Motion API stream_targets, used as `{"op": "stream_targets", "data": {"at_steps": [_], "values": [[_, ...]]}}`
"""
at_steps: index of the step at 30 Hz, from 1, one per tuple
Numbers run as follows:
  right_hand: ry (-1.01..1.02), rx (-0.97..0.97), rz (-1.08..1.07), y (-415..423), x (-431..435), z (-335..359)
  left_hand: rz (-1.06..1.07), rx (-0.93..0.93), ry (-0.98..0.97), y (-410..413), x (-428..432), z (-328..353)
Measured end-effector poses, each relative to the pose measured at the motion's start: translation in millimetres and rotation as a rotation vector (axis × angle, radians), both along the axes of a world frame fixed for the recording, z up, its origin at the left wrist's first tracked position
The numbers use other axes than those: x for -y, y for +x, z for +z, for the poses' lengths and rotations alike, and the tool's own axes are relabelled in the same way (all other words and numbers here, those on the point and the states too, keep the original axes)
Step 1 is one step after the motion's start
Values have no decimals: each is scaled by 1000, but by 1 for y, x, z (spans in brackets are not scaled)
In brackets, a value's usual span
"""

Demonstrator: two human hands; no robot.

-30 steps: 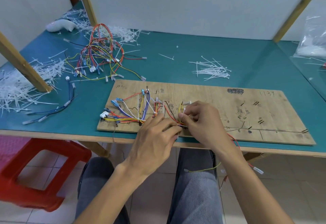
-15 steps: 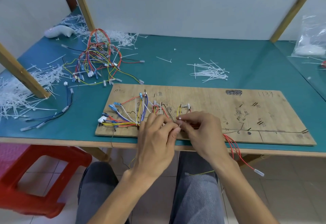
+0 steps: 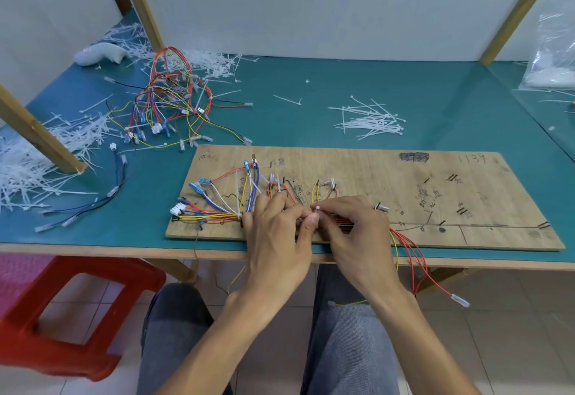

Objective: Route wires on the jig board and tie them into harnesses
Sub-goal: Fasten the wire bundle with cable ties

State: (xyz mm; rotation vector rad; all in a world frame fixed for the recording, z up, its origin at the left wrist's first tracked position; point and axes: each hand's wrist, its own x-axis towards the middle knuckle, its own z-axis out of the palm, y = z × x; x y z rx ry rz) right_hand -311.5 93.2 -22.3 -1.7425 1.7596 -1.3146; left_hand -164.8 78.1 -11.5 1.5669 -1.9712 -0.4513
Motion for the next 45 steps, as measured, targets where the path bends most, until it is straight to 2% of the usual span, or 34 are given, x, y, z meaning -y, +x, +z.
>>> {"op": "stream_targets", "data": {"at_steps": [18, 28, 40, 43, 45], "values": [[-5, -20, 56, -1, -1, 6, 38, -48, 22, -3, 0, -2], [-35, -223, 185, -9, -7, 2, 73, -119, 25, -4, 4, 4], [-106, -216, 130, -8, -3, -9, -60, -284, 123, 8, 19, 26], [-103, -201, 127, -7, -2, -8, -92, -243, 114, 10, 25, 30], [-99, -190, 117, -6, -3, -7, -110, -128, 91, 7, 27, 33]]}}
